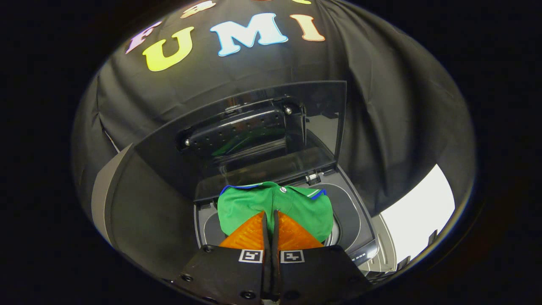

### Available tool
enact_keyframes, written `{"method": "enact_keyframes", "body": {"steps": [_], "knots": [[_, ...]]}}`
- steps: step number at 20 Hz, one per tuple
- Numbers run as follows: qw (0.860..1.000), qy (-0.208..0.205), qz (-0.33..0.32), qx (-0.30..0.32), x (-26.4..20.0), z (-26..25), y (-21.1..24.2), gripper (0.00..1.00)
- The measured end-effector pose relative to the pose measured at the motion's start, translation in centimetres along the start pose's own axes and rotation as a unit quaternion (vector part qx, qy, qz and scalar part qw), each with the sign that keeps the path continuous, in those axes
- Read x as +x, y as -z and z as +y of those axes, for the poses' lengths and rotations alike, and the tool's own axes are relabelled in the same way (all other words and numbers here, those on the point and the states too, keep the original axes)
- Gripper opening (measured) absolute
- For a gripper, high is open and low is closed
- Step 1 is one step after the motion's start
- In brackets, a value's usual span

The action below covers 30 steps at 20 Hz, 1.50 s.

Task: Put the clothes into the washing machine and then close the washing machine lid.

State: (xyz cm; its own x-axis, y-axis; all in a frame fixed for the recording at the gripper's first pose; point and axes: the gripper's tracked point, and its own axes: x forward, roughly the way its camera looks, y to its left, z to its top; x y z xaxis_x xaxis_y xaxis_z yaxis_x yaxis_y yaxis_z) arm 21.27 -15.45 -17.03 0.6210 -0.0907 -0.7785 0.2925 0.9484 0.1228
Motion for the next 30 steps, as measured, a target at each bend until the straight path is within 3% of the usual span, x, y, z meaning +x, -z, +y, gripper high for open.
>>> {"method": "enact_keyframes", "body": {"steps": [9, 21, 23, 26, 30], "knots": [[1.0, 0.023, 0.006, -0.004, 3.8, -0.7, 3.3, 0.01], [0.999, 0.038, 0.025, -0.022, 5.1, -2.0, 5.4, 0.03], [0.998, 0.029, 0.057, -0.017, 5.7, -1.7, 6.6, 0.4], [0.996, 0.052, 0.052, -0.048, 5.5, -2.5, 6.3, 0.96], [0.997, 0.035, 0.05, -0.045, 5.0, -1.8, 6.1, 0.96]]}}
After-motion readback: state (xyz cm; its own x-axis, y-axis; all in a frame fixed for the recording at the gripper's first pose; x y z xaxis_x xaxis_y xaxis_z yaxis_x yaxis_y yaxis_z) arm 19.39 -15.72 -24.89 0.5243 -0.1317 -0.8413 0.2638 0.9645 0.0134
